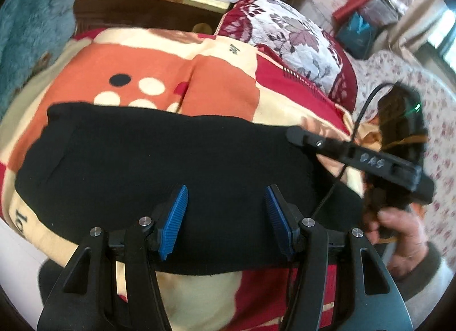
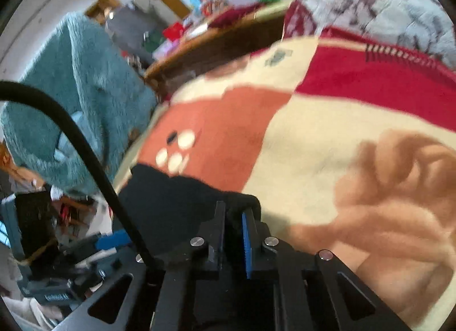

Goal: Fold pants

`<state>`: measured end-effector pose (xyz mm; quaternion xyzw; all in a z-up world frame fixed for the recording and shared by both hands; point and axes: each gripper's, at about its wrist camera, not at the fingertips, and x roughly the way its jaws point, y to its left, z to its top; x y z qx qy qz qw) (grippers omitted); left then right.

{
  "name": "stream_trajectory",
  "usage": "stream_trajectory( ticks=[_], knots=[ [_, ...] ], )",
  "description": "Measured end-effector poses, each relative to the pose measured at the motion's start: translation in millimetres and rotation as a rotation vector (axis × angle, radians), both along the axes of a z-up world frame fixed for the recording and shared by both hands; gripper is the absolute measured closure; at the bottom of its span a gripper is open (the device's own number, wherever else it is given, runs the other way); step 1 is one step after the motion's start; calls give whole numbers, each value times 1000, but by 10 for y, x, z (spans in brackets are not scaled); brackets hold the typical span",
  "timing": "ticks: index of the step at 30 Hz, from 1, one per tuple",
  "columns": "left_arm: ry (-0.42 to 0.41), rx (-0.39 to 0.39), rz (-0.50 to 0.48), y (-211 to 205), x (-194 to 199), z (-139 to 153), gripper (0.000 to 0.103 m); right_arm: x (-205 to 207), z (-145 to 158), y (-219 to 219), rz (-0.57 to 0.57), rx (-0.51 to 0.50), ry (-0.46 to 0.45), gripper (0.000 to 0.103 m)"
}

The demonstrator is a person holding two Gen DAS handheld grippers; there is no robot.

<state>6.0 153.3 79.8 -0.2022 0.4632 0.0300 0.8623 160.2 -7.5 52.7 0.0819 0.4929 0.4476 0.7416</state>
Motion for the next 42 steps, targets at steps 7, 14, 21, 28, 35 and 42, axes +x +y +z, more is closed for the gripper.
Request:
stream_trajectory(
  ticks=[7,14,21,28,35,42],
  knots=[
    [14,103,-24,-101,-5,-137,47,-8,-210,138,-19,-109,-6,94],
    [-15,36,-3,1,-37,-130,47,11,-171,-136,-93,-124,47,66],
    [-21,-16,-3,-65,-93,10,46,-341,234,-862,-151,-109,-50,65],
    [-18,-59,-143,-504,-93,83,43,-871,276,-1649,-277,-191,-30,64],
    [46,-91,-279,-1019,-98,-53,42,-1328,68,-2208,-399,-356,26,64],
    [83,-44,-382,-1405,-98,-145,42,-1446,71,-2032,-324,-417,-85,64]
  ],
)
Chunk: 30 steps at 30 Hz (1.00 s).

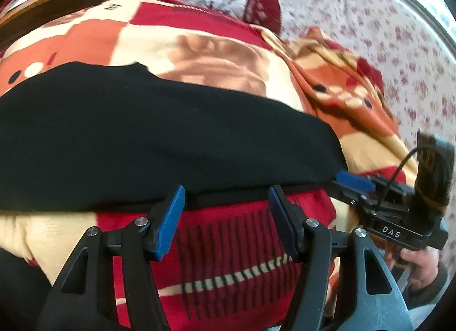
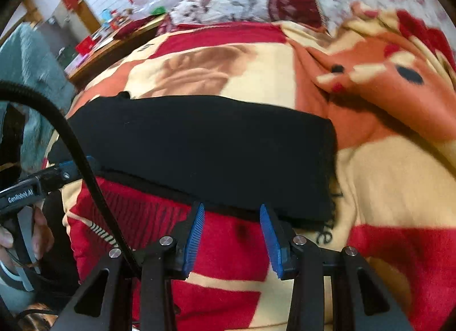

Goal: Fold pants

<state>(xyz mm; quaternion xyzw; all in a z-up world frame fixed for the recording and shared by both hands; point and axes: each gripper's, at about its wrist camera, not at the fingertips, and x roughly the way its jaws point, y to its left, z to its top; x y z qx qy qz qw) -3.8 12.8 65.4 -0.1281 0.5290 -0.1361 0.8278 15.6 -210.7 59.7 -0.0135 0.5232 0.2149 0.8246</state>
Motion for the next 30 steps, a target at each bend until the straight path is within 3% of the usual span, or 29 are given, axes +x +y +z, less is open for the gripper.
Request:
stream_trajectory(
  ticks=[8,13,14,15,18,21,25,30],
  knots=[
    [30,12,-24,-177,5,-96,42,19,-115,421,145,-137,-69,64],
    [27,48,-45,-244,18,-124,42,84,-200,507,182,-138,-82,64],
    [29,49,-45,-245,25,-133,42,98,-195,506,183,-131,-97,69],
    [32,48,-44,-242,38,-141,42,111,-178,494,179,-113,-114,81],
    [38,38,-39,-235,53,-133,42,138,-116,445,154,-60,-121,94],
    [37,7,-36,-198,28,-71,42,97,-25,359,150,4,-99,97],
    [22,-7,-26,-142,-11,21,42,-4,19,363,168,8,-86,98],
    [30,-14,-9,-112,4,11,42,38,-214,360,150,-17,-5,98]
  ],
)
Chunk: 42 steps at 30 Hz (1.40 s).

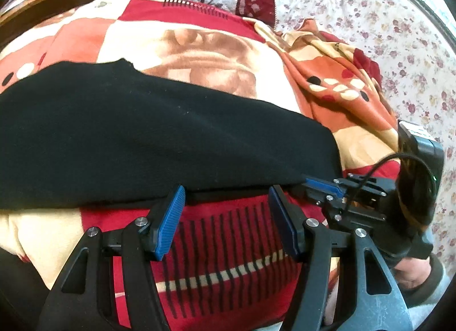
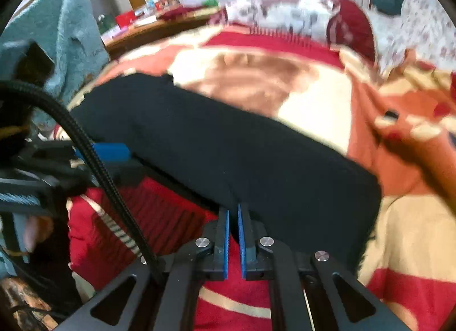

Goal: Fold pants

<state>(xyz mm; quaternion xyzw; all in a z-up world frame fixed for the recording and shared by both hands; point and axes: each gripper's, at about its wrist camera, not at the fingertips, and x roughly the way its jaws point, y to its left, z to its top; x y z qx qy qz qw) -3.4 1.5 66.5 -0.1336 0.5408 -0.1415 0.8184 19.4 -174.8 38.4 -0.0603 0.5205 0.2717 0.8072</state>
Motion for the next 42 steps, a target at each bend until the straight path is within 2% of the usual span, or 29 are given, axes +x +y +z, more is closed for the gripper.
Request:
stream_trajectory(
  ticks=[2,5,9,11,13,17,22,24,26,28,29,30,35,37,40,42],
  knots=[
    [0,-11,2,16,-5,18,42,34,3,-87,-35,54,39,95],
    [-30,-9,-4,11,5,93,42,53,169,-287,-89,77,40,64],
    [-47,-19,-15,-22,68,151,42,145,400,-706,-207,114,20,63],
    [-48,-19,-12,-38,115,150,42,237,449,-880,-284,75,8,63],
    [-37,-20,-10,-57,167,112,42,354,427,-954,-331,22,-7,62],
    [2,0,-14,-91,192,-10,42,583,247,-941,-337,-13,22,63],
    [10,15,-22,-92,188,-50,42,767,51,-806,-282,-84,24,63],
    [12,14,-19,-88,198,-64,42,823,-78,-783,-265,-133,59,63],
    [18,15,-16,-96,208,-85,42,856,-128,-829,-267,-102,76,63],
    [21,16,-13,-99,209,-100,42,844,-87,-847,-262,-85,59,77],
    [21,16,-12,-100,209,-98,42,821,-49,-847,-258,-91,36,93],
    [21,16,-13,-102,208,-94,42,796,-11,-837,-247,-101,11,97],
    [-11,15,-5,-86,203,-13,42,788,149,-855,-278,-146,-74,101],
    [-9,23,-1,-87,211,-28,42,867,128,-920,-301,-142,-63,101],
    [-2,7,5,-69,205,-28,42,881,115,-923,-275,-52,-1,101],
    [-29,8,-23,-93,214,22,42,824,123,-873,-252,-25,38,94]
  ],
)
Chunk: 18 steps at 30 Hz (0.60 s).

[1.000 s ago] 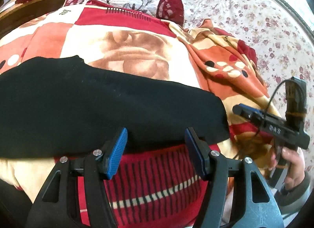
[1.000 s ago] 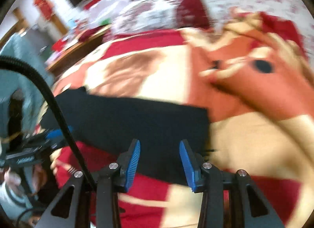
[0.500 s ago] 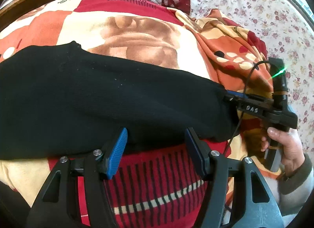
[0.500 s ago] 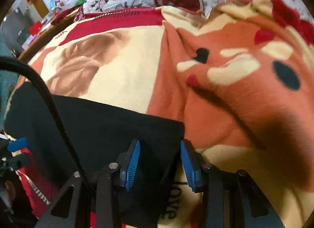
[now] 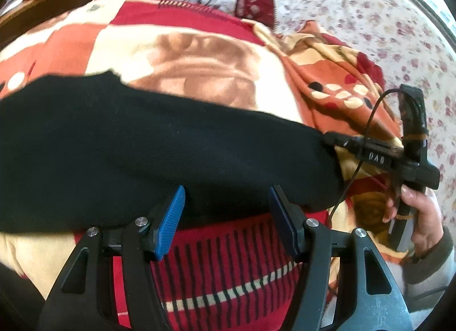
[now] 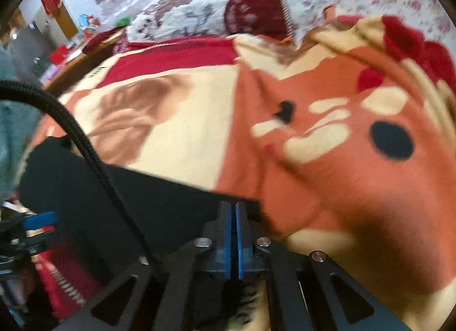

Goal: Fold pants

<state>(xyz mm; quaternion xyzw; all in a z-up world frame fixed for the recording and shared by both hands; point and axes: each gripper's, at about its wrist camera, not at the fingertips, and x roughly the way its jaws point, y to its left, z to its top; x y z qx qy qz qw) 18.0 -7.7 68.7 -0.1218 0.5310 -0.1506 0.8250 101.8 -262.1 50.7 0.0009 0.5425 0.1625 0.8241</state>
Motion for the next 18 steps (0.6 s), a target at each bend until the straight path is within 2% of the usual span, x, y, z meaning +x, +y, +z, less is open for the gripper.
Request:
stream_trajectory(
  ticks=[1,2,3,8,10,12,16,18],
  knots=[
    [-14,7,-28,-38,19,33,42,-44,15,35,19,-9,8,88],
    [-29,16,-57,-82,53,76,42,-67,19,85,27,-14,12,69],
    [-37,16,-76,-118,84,103,42,-104,33,103,29,-10,18,59],
    [-41,0,-248,-414,431,131,42,-324,2,20,-43,35,81,59],
    [-31,-9,-351,-575,585,86,42,-378,-56,-4,-61,43,94,59],
    [-33,19,-462,-756,702,62,42,-417,-86,-42,-85,28,110,59],
    [-2,68,-677,-1097,876,-24,42,-544,-70,-190,-169,161,154,59],
    [7,77,-737,-1216,940,-74,42,-658,-105,-225,-200,173,185,59]
  ],
)
